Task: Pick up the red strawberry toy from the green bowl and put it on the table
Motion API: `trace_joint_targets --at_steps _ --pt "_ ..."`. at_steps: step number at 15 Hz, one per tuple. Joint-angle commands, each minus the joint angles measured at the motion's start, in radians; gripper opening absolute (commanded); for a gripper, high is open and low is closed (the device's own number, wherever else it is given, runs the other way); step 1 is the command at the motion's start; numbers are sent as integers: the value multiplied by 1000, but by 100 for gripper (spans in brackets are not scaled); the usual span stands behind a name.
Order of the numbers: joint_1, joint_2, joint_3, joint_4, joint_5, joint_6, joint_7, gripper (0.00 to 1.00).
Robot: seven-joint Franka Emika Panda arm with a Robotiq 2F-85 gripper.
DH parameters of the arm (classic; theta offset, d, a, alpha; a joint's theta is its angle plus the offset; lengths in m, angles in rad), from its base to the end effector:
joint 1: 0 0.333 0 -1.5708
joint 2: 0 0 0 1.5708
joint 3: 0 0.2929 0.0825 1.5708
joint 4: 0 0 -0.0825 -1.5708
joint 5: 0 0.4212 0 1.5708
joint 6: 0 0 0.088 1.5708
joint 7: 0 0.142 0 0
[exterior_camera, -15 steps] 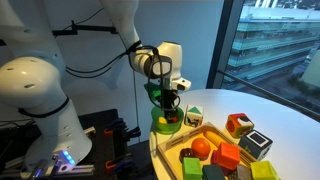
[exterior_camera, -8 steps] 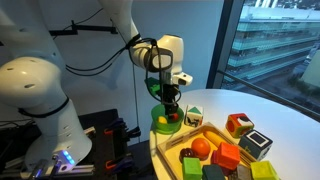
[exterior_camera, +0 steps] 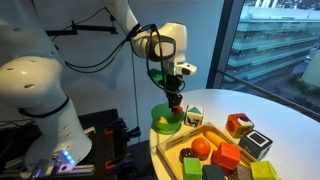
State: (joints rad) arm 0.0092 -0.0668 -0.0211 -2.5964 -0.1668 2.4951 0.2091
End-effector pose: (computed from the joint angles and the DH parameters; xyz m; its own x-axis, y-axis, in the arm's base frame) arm 0.4554 -0.0077 0.1886 0.9960 -0.0868 -0.0203 -0.0844 -0.9914 0.1004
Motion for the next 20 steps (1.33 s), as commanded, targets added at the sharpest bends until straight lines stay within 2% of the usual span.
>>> trace_joint_targets --at_steps 1,6,12,19,20 --pt "-13 -53 5 27 26 -63 -28 10" --pt "-45 -80 -10 60 18 -91 -19 10" --pt "-122 -62 -46 78 -26 -121 14 10" --pt "-176 -49 -92 79 -14 -154 4 10" --pt "-178 -45 -94 79 -13 -158 5 25"
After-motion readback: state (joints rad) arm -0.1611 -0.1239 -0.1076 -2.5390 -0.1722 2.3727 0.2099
